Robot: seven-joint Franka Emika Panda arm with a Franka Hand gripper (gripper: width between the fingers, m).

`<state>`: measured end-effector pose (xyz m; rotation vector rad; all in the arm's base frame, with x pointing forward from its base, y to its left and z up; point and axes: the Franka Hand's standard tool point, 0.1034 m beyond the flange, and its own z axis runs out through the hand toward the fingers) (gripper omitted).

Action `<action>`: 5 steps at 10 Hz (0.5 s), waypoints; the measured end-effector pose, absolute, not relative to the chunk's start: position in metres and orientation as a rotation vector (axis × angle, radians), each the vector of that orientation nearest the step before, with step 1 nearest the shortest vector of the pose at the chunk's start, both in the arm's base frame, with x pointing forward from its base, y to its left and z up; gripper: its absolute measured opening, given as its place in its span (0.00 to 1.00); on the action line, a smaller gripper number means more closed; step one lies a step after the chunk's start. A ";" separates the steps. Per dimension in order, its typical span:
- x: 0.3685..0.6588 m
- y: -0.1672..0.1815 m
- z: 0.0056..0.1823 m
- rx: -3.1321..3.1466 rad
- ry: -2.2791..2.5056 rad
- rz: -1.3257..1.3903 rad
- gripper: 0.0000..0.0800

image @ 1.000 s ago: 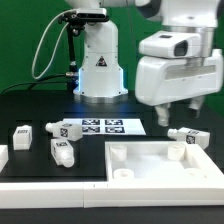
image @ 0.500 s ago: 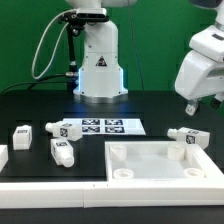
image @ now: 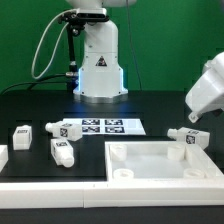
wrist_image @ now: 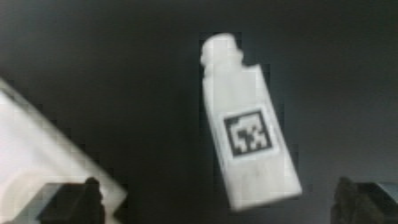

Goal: Assemble one leg

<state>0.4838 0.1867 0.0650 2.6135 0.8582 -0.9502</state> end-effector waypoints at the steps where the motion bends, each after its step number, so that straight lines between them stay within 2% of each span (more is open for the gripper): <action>1: 0.486 0.188 0.062 2.591 0.848 -1.000 0.81; 3: 0.483 0.188 0.057 2.536 0.827 -1.108 0.81; 5: 0.480 0.194 0.049 2.542 0.803 -1.080 0.81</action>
Offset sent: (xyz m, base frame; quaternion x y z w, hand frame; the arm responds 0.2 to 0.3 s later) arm 0.0000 0.0000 0.0000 0.0000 0.0000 0.0000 1.0000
